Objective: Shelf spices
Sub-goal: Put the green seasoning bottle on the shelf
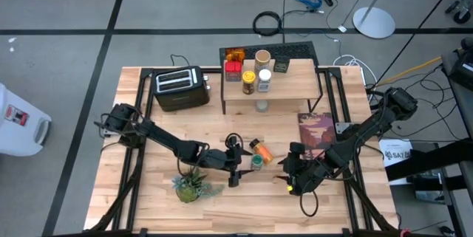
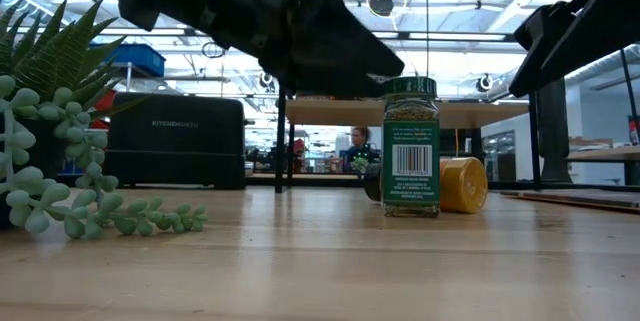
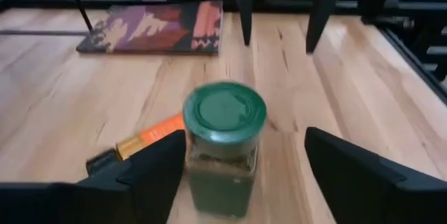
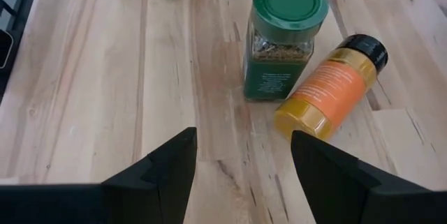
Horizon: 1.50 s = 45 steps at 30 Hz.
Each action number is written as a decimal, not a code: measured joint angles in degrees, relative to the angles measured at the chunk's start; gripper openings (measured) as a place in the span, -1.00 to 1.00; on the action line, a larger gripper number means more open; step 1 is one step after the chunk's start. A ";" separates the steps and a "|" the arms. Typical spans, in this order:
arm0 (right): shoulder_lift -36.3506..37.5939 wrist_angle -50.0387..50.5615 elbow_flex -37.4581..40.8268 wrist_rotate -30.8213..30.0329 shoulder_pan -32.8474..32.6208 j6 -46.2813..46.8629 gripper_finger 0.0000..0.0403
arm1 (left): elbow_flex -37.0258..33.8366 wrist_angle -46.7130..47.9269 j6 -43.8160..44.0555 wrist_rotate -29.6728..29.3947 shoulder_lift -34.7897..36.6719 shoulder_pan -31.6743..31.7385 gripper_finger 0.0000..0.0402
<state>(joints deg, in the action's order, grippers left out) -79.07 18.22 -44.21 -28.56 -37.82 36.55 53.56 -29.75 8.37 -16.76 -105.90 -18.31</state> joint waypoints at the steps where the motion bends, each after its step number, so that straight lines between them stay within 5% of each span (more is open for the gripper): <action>1: 0.00 0.02 0.00 0.00 0.00 0.14 0.10 | 0.02 -0.49 0.27 0.01 -0.24 0.16 0.55; 8: 0.00 -0.26 0.00 -0.11 0.11 0.94 0.10 | 0.07 -3.18 0.28 0.10 -1.43 0.69 0.76; 19: 0.00 -0.90 0.00 -0.17 0.33 1.40 0.10 | 0.07 -4.23 1.08 0.56 -5.96 0.94 0.77; 38: 0.00 -0.72 -0.02 -0.24 0.33 1.25 0.10 | 0.11 -19.81 1.38 4.60 -17.42 1.95 0.76; 45: 0.00 -0.74 0.00 -1.50 0.39 1.17 0.10 | 0.11 -19.96 -0.16 4.31 -17.47 2.09 0.49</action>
<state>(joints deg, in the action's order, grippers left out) -79.07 17.47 -44.21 -30.06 -37.43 37.73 53.67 -49.72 8.20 -12.45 -123.37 -16.23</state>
